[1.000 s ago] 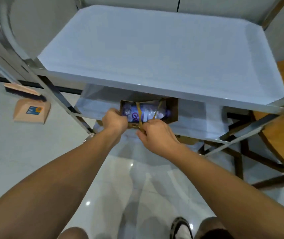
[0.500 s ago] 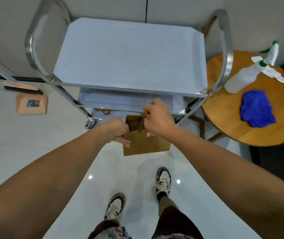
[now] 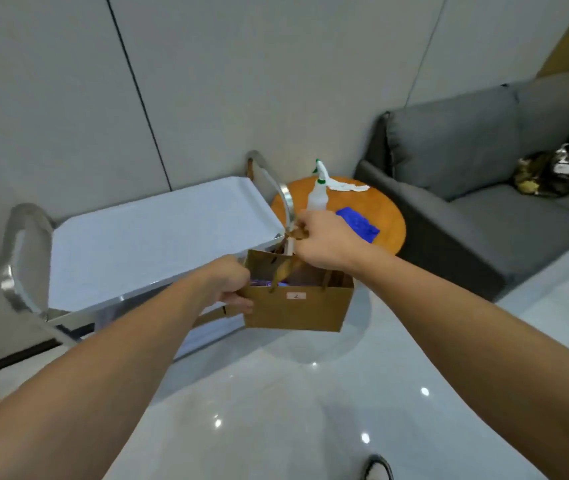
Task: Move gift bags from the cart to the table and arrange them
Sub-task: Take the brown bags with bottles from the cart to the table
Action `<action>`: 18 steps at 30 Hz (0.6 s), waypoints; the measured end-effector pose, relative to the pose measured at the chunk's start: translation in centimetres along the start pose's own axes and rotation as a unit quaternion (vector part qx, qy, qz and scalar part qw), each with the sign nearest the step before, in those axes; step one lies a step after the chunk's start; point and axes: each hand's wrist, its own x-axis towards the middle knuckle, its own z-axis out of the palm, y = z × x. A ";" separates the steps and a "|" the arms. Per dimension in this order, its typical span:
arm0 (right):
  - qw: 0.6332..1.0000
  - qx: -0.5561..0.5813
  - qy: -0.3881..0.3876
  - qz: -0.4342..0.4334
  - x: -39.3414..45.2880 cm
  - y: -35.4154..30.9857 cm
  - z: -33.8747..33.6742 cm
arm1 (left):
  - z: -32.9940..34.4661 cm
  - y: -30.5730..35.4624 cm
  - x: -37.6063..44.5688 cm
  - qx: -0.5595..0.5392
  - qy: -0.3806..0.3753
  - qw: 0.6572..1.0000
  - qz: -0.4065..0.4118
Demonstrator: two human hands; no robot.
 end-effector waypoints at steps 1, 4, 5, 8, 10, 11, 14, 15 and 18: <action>1.000 0.017 0.007 0.020 -1.4 1.2 -1.4 | 1.5 1.2 -0.7 0.025 -0.008 0.999 0.025; 0.996 -0.013 -0.012 0.091 -6.9 6.1 -5.0 | 6.9 5.3 -3.3 0.097 -0.007 0.992 0.075; 0.993 -0.030 -0.019 0.113 -9.1 7.8 -6.0 | 9.1 6.8 -4.1 0.117 -0.017 0.989 0.086; 0.978 -0.045 -0.041 0.198 -16.5 12.8 -9.1 | 16.8 10.8 -6.6 0.165 -0.064 0.977 0.120; 0.964 -0.073 -0.057 0.248 -21.9 16.3 -11.1 | 22.9 13.0 -8.4 0.199 -0.090 0.964 0.149; 0.957 -0.089 -0.059 0.269 -24.6 18.1 -12.1 | 26.0 14.1 -9.5 0.219 -0.101 0.956 0.167; 0.938 -0.100 -0.027 0.332 -33.2 22.8 -14.8 | 35.4 17.3 -13.9 0.284 -0.139 0.919 0.236; 0.933 -0.091 0.006 0.349 -36.1 24.1 -15.5 | 38.5 18.2 -15.4 0.297 -0.151 0.907 0.259; 0.901 -0.059 0.122 0.413 -44.4 28.4 -16.9 | 47.8 20.2 -20.0 0.326 -0.205 0.869 0.310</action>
